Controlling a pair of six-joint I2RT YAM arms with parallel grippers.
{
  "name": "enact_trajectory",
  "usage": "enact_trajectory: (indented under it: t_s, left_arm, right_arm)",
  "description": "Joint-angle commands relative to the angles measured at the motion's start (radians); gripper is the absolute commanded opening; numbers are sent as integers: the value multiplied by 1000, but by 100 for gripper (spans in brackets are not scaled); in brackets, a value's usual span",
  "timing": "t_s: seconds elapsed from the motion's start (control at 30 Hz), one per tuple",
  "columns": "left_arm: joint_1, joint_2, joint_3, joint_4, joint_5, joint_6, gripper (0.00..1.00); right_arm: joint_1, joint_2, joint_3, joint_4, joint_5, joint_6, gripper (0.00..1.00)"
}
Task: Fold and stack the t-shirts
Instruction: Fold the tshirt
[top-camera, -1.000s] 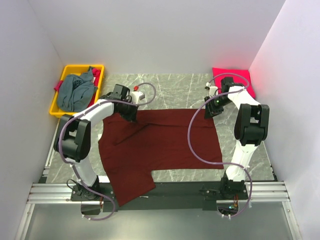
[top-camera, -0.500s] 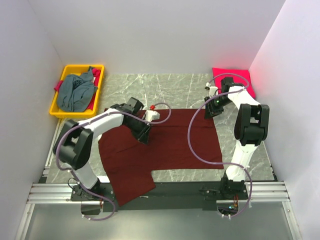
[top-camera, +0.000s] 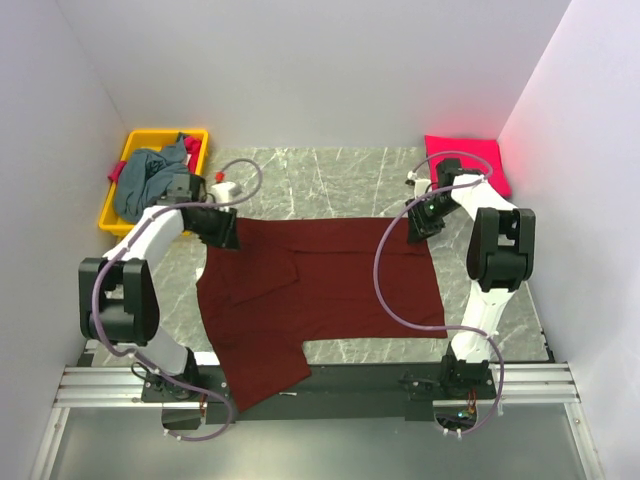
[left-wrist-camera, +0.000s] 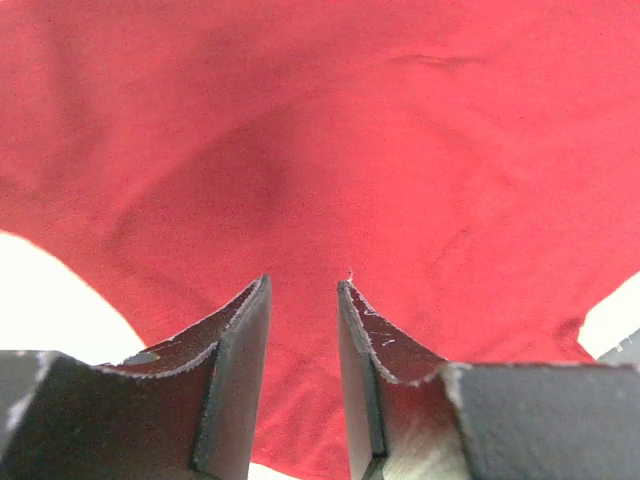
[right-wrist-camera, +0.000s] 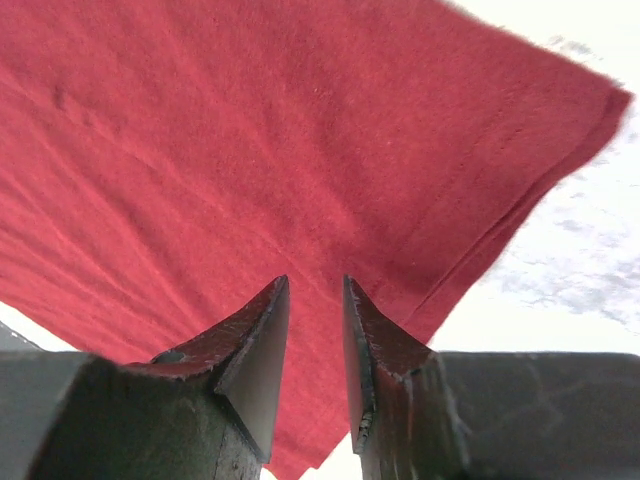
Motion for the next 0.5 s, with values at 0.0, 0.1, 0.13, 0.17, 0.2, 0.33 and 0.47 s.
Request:
enact_trajectory:
  t_s: [0.0, 0.1, 0.13, 0.17, 0.2, 0.33, 0.47]
  left_arm:
    - [51, 24, 30, 54, -66, -38, 40]
    - [101, 54, 26, 68, -104, -65, 41]
    - [112, 64, 23, 77, -107, -71, 41]
    - [137, 73, 18, 77, -112, -80, 42]
    - [149, 96, 17, 75, -107, -83, 42]
    - [181, 140, -6, 87, -121, -83, 42]
    - [184, 174, -39, 121, -152, -69, 42]
  right_arm:
    - [13, -16, -14, -1, 31, 12, 35]
    - [16, -21, -20, -6, 71, 7, 35]
    - [15, -21, -20, -10, 79, 2, 35]
    - [15, -20, -22, -13, 83, -1, 36]
    - [16, -18, -26, -13, 105, 1, 36]
    - [25, -7, -31, -4, 149, 4, 36]
    - [27, 37, -20, 20, 191, 12, 37]
